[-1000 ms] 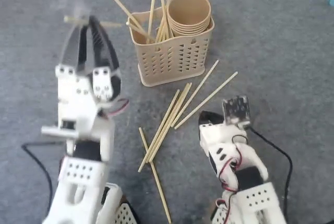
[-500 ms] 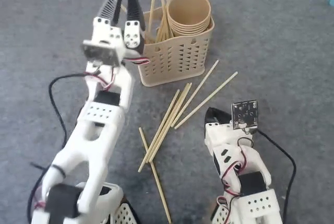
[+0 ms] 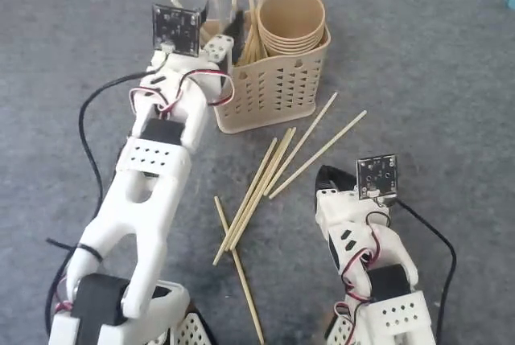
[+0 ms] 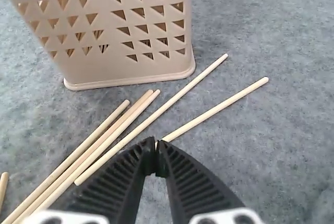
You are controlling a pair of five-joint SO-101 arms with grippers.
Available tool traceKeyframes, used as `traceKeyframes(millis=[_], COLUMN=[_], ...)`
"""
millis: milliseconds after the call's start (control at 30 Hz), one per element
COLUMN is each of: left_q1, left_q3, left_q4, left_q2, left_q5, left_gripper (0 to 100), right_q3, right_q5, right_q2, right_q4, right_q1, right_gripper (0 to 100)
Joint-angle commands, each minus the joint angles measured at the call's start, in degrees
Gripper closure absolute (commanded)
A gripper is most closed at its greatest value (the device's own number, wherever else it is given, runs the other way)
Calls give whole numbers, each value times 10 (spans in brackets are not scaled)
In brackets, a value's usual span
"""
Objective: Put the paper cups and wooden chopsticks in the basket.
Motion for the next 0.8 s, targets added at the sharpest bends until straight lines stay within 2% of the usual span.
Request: traceKeyframes(millis=[0, 300, 433, 533, 667, 767], left_q1=[-10, -47, -58, -73, -61, -23], left_q3=[-30, -27, -12, 9, 95, 193], left_q4=[128, 397, 557, 643, 661, 607], left_q2=[-111, -333, -382, -388, -387, -387], left_q5=[2, 2, 1, -5, -43, -44], left_gripper=[688, 688, 688, 688, 688, 688], right_q3=[9, 9, 9, 9, 9, 9], right_q5=[7, 6, 4, 4, 4, 4], right_q2=[-13, -12, -12, -12, -12, -12], right_q4=[2, 5, 5, 5, 5, 7], right_q1=[7, 7, 7, 7, 7, 7], right_gripper=[990, 990, 990, 990, 990, 991])
